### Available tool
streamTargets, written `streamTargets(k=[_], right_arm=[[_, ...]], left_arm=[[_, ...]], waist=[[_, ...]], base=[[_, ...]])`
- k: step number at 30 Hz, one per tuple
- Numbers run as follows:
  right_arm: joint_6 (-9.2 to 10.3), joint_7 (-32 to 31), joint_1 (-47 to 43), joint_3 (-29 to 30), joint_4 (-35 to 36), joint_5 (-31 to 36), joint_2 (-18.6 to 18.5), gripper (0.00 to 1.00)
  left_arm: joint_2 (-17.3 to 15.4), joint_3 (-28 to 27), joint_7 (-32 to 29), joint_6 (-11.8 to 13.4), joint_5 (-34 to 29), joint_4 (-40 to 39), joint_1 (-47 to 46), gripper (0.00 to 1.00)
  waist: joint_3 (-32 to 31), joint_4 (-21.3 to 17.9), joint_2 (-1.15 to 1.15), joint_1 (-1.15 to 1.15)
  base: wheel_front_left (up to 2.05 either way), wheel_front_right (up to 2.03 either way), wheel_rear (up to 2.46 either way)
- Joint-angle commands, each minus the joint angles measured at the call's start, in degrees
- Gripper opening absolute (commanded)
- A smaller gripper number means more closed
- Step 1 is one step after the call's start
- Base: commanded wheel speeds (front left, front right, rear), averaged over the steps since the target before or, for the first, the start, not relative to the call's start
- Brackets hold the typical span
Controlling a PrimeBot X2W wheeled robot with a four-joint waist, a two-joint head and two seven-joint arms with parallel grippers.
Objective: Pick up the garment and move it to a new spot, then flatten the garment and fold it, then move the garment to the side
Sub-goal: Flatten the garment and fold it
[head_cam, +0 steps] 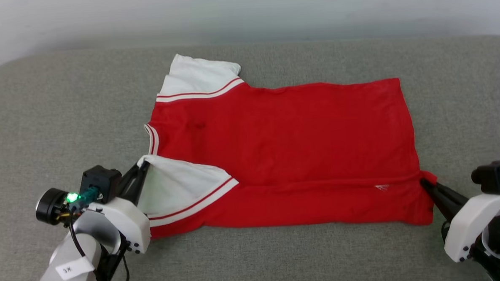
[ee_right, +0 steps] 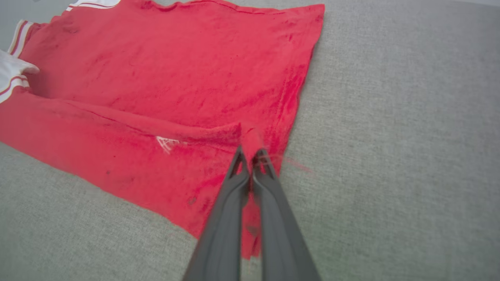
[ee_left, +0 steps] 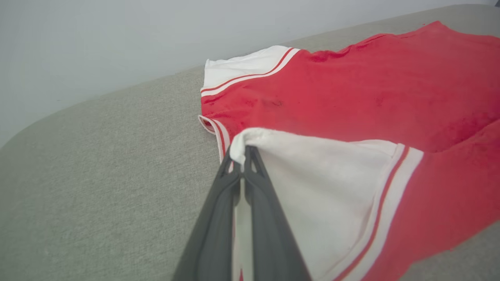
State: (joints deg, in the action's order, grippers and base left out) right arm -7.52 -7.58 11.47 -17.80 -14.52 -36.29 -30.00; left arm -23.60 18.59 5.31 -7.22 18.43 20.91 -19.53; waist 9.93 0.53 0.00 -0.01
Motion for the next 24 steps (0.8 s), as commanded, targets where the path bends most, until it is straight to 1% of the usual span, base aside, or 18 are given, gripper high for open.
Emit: streamTargets(k=[1, 5, 9, 14, 18, 19, 20, 21, 24], right_arm=[[0.07, 0.37, 2.0, -0.45, -0.96, 0.24, 0.4, 0.0], [0.07, 0.68, 5.23, -1.45, -3.41, 0.22, 0.62, 0.0], [0.07, 0.13, 7.6, -2.88, -5.92, 0.64, 0.61, 0.0], [0.07, -0.19, 8.81, -4.65, -8.95, 0.78, 1.04, 0.0], [0.07, 0.38, 8.67, -5.04, -9.82, -0.32, 1.56, 0.0], [0.07, 0.62, 8.26, -4.69, -9.87, -0.88, 1.66, 0.08], [0.07, 0.79, 7.81, -4.48, -9.65, -1.14, 1.61, 0.49], [0.07, 1.17, 7.34, -4.25, -9.25, -1.34, 1.47, 1.0], [0.06, 1.77, 5.73, -3.02, -7.49, -1.86, 1.01, 1.0]], left_arm=[[-0.4, 0.6, 0.98, -0.06, 0.52, 1.96, -2.29, 0.0], [-0.45, 1.92, 3.13, -0.15, 1.05, 7.17, -6.4, 0.0], [-0.21, 5.23, 4.74, -0.15, 2.73, 12.38, -9.83, 0.0], [0.11, 9.69, 6.53, -0.17, 5.25, 18.45, -12.69, 0.0], [0.38, 12.55, 7.94, -0.17, 7.23, 22.24, -14.07, 0.0], [0.39, 13.18, 8.22, -0.17, 7.69, 22.98, -14.43, 0.11], [0.3, 13.42, 8.53, -0.17, 8.01, 23.47, -14.78, 0.75], [0.19, 13.59, 8.83, -0.18, 8.35, 23.82, -15.22, 1.0], [-0.58, 14.73, 9.25, -0.17, 10.49, 23.89, -15.91, 1.0]], waist=[[2.33, -0.47, 0.0, 0.01], [4.94, -0.46, 0.0, 0.01], [6.84, -0.15, 0.0, 0.01], [7.57, 0.08, 0.0, 0.01], [7.0, 0.39, 0.0, 0.01], [6.58, 0.61, 0.0, 0.01], [6.08, 0.85, 0.0, 0.01], [5.53, 1.06, 0.0, 0.01], [3.57, 1.67, 0.0, 0.01]], base=[[0.0, 0.0, 0.0], [0.0, 0.0, 0.0], [0.0, 0.0, 0.0], [0.0, 0.0, 0.0], [0.0, 0.0, 0.0], [0.0, 0.0, 0.0], [0.0, 0.0, 0.0], [0.0, 0.0, 0.0], [0.0, 0.0, 0.0]])
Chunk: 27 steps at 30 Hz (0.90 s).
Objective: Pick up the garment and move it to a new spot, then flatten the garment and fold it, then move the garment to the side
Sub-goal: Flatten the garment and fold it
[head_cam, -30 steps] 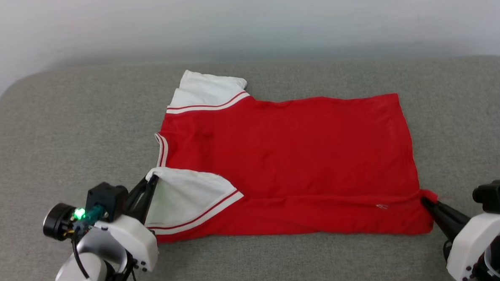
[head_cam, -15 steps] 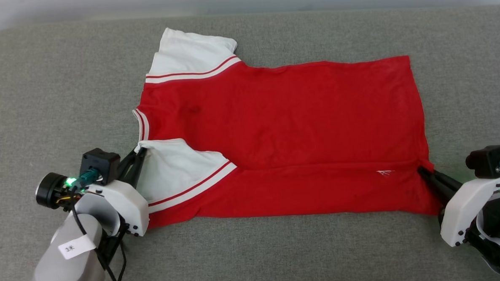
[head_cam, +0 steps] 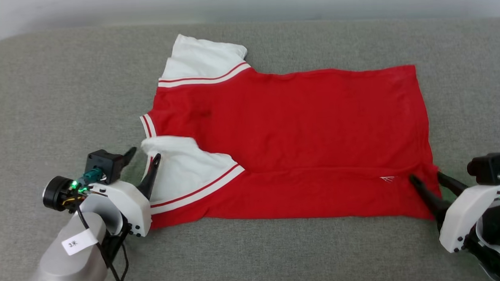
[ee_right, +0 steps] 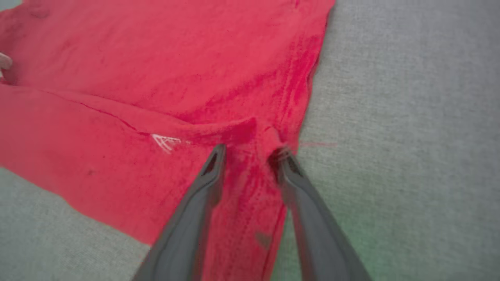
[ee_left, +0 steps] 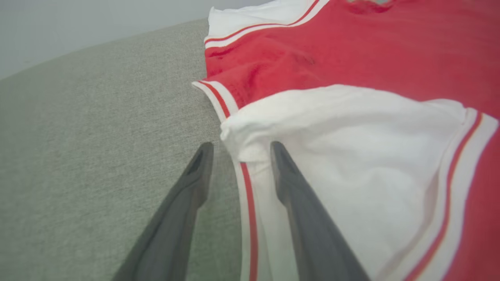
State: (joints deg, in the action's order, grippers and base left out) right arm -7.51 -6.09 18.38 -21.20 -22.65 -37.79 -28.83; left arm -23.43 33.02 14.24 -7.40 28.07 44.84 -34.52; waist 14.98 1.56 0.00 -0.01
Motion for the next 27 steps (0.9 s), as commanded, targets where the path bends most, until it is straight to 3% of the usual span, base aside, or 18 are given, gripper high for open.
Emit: streamTargets(k=[1, 6, 14, 15, 22, 27], right_arm=[[0.05, 0.38, -1.71, 0.81, 1.4, -0.43, -0.45, 1.0], [0.05, -0.13, -4.75, 2.98, 4.3, 0.52, -1.14, 1.0], [0.05, -2.47, -7.07, 5.68, 7.32, 2.34, 0.03, 1.0], [0.05, -2.47, -7.07, 5.68, 7.32, 2.34, 0.03, 1.0], [0.05, -4.54, -7.59, 6.67, 9.17, 3.62, 1.5, 1.0], [0.05, -5.78, -7.29, 7.1, 10.3, 3.88, 1.93, 1.0]], left_arm=[[-1.23, 0.96, 0.33, 0.01, 1.69, -0.32, -1.04, 1.0], [-5.0, 5.45, -5.2, 0.0, 5.91, -4.23, -2.41, 1.0], [-12.66, 13.14, -28.37, -0.01, 18.91, -17.01, -4.8, 1.0], [-12.66, 13.14, -28.37, -0.01, 18.91, -17.01, -4.8, 1.0], [-16.11, 17.24, -45.72, 0.0, 25.98, -22.28, -6.56, 1.0], [-16.28, 18.79, -50.17, 0.14, 26.54, -21.91, -6.56, 1.0]], waist=[[-2.14, 0.81, 0.0, 0.01], [-4.67, 1.68, 0.0, 0.01], [-6.34, 2.74, 0.0, 0.01], [-6.34, 2.74, 0.0, 0.01], [-6.21, 2.5, 0.0, 0.01], [-4.87, 1.46, 0.0, 0.01]], base=[[0.0, 0.0, 0.0], [0.0, 0.0, 0.0], [0.0, 0.0, 0.0], [0.0, 0.0, 0.0], [0.0, 0.0, 0.0], [0.0, 0.0, 0.0]])
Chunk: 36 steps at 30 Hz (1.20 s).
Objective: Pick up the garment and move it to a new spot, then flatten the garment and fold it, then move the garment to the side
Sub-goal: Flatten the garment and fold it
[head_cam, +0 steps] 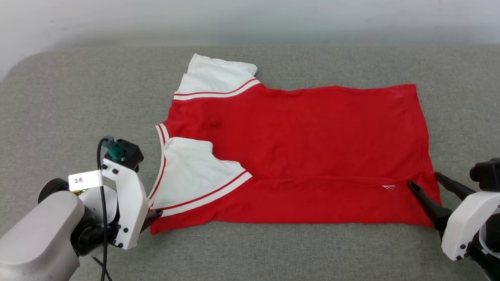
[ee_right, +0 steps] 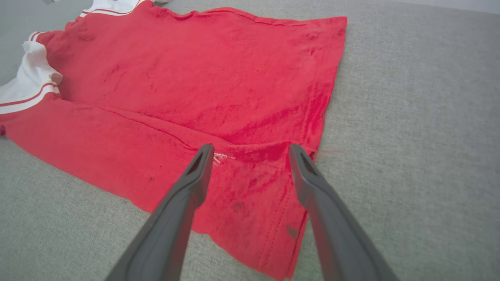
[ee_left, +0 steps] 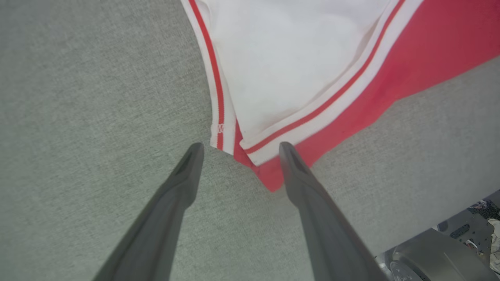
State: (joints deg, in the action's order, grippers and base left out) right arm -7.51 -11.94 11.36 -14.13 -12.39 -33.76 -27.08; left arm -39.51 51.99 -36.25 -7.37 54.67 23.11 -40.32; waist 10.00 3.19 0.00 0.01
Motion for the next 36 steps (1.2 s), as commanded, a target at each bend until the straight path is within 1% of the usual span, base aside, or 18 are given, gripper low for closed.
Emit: streamTargets(k=[1, 7, 10, 14, 15, 16, 17, 21, 24, 28, 31, 33, 36], right_arm=[[0.05, -0.07, -0.06, 0.09, 0.31, -0.07, 0.26, 1.0], [0.05, -0.85, 1.44, 0.26, 1.49, 0.77, 0.7, 1.0], [0.05, -1.02, 1.73, 0.4, 1.66, 1.03, 0.66, 1.0], [0.05, -1.51, 2.21, 0.49, 1.82, 0.96, 0.13, 1.0], [0.05, -1.62, 2.49, 0.51, 1.94, 1.0, -0.1, 1.0], [0.05, -1.96, 2.8, 0.49, 2.09, 0.99, -0.31, 1.0], [0.05, -2.24, 3.14, 0.38, 2.28, 0.92, -0.59, 1.0], [0.05, -4.9, 4.5, 0.6, 3.2, 0.82, -2.38, 1.0], [0.05, -9.69, 5.9, -0.01, 4.3, 0.34, -4.65, 1.0], [0.05, -20.79, 7.77, -2.81, 5.96, -1.54, -8.51, 1.0], [0.05, -28.5, 9.32, -4.42, 6.81, -3.56, -10.53, 1.0], [0.05, -33.67, 10.02, -5.63, 6.64, -4.97, -11.27, 1.0], [0.05, -39.62, 11.33, -6.85, 5.65, -6.2, -11.33, 1.0]], left_arm=[[-0.1, 0.25, -0.15, 0.16, -0.13, 0.27, -0.66, 1.0], [1.34, 0.44, -0.53, 0.41, 0.83, 4.01, 0.03, 1.0], [2.39, 1.5, -0.74, 0.31, 0.96, 6.03, 0.69, 1.0], [3.69, 2.7, -1.73, 0.19, 2.63, 7.77, 1.64, 1.0], [3.61, 3.3, -2.12, 0.13, 2.76, 7.87, 1.7, 0.7], [3.48, 3.68, -2.09, 0.07, 2.79, 7.89, 1.7, 0.06], [3.25, 4.12, -1.91, 0.04, 2.66, 7.9, 1.61, 0.0], [2.11, 4.22, -0.12, 0.1, 3.26, 6.96, 0.88, 0.0], [1.08, 4.96, 1.11, 0.07, 2.84, 5.5, -0.49, 0.0], [-0.2, 5.57, 2.87, 0.06, 3.2, 3.29, -1.71, 0.0], [-0.67, 6.13, 4.13, 0.06, 2.94, 1.71, -2.36, 0.0], [-0.59, 6.54, 4.71, 0.06, 2.87, 0.87, -2.41, 0.0], [-0.42, 7.32, 5.21, 0.05, 2.51, -0.05, -2.91, 0.0]], waist=[[0.53, -0.38, 0.0, -0.01], [2.98, -1.93, 0.0, -0.01], [3.7, -2.46, 0.0, -0.01], [3.94, -2.87, 0.0, -0.01], [3.88, -2.95, 0.0, -0.01], [3.79, -3.0, 0.0, -0.01], [3.62, -3.07, 0.0, -0.01], [2.46, -3.08, 0.0, -0.01], [1.48, -2.84, 0.0, -0.01], [0.51, -2.48, 0.0, -0.01], [0.07, -2.12, 0.0, -0.01], [-0.05, -1.77, 0.0, -0.01], [0.14, -1.12, 0.0, -0.01]], base=[[0.0, 0.0, 0.0], [0.0, 0.0, 0.0], [0.0, 0.0, 0.0], [0.0, 0.0, 0.0], [0.0, 0.0, 0.0], [0.0, 0.0, 0.0], [0.0, 0.0, 0.0], [0.0, 0.0, 0.0], [0.0, 0.0, 0.0], [0.0, 0.0, 0.0], [0.0, 0.0, 0.0], [0.0, 0.0, 0.0], [0.0, 0.0, 0.0]])
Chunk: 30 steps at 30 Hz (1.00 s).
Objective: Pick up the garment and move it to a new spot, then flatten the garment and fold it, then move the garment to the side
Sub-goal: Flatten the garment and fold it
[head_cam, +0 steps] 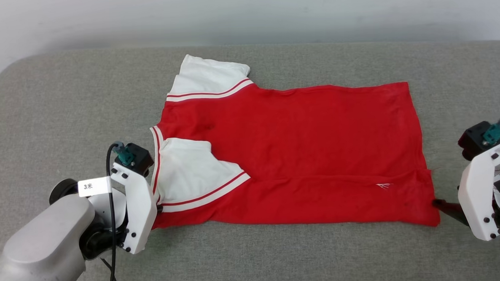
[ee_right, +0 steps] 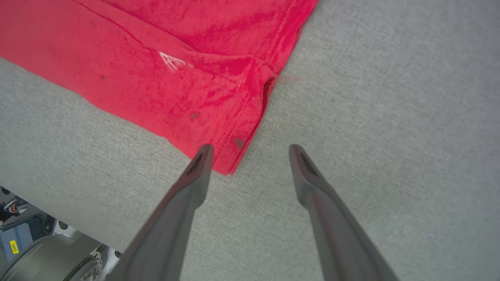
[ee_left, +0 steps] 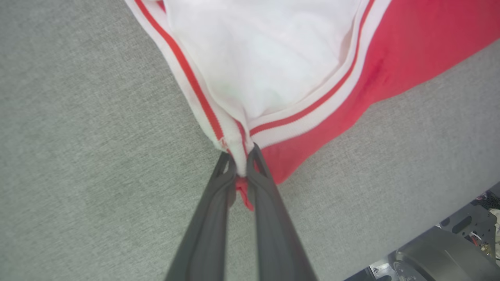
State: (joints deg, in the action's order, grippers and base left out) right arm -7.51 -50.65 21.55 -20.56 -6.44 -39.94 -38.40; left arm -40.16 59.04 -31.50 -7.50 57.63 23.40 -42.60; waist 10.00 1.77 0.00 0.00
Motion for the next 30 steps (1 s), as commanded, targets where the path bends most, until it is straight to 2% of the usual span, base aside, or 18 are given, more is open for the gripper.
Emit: streamTargets(k=[1, 7, 14, 21, 22, 23, 24, 30], right_arm=[[0.05, -2.29, 1.37, -0.82, -0.73, -0.29, 0.1, 1.0], [0.05, -4.79, 3.12, -1.78, -5.84, 0.94, 2.6, 1.0], [0.05, -2.29, 2.43, -4.8, -12.24, 1.96, 5.89, 1.0], [0.03, 1.25, 1.55, -9.03, -15.55, 0.63, 7.06, 1.0], [0.03, 2.19, 1.79, -9.29, -15.64, 0.39, 6.93, 0.35], [0.03, 3.19, 2.08, -9.32, -15.58, 0.24, 6.7, 0.06], [0.03, 4.01, 2.25, -9.32, -15.58, -0.18, 6.45, 0.0], [0.04, 8.03, 1.91, -8.58, -14.36, -3.15, 3.91, 0.0]], left_arm=[[0.25, 0.44, 0.58, 0.18, -0.53, -0.49, -0.87, 0.0], [0.69, 1.5, 1.56, 0.18, -1.31, -1.11, -2.12, 0.0], [0.93, 2.36, 3.05, 0.18, -1.7, -1.2, -3.16, 0.0], [0.61, 3.18, 4.04, 0.18, -1.07, -0.31, -3.09, 0.0], [0.52, 3.35, 4.23, 0.18, -1.02, -0.15, -2.98, 0.0], [0.49, 3.44, 4.49, 0.18, -0.92, 0.06, -2.83, 0.0], [0.48, 3.5, 4.62, 0.18, -0.78, 0.24, -2.58, 0.0], [-0.46, 3.86, 5.97, 0.18, 0.34, 0.47, -1.09, 0.0]], waist=[[0.28, 0.48, 0.0, 0.0], [1.65, 1.66, 0.0, 0.0], [3.66, 2.59, 0.0, 0.0], [4.17, 2.46, 0.0, 0.0], [4.01, 2.38, 0.0, 0.0], [3.75, 2.32, 0.0, 0.0], [3.37, 2.28, 0.0, 0.0], [0.3, 1.82, 0.0, 0.0]], base=[[0.0, 0.0, 0.0], [0.0, 0.0, 0.0], [0.0, 0.0, 0.0], [0.0, 0.0, 0.0], [0.0, 0.0, 0.0], [0.0, 0.0, 0.0], [0.0, 0.0, 0.0], [0.0, 0.0, 0.0]])
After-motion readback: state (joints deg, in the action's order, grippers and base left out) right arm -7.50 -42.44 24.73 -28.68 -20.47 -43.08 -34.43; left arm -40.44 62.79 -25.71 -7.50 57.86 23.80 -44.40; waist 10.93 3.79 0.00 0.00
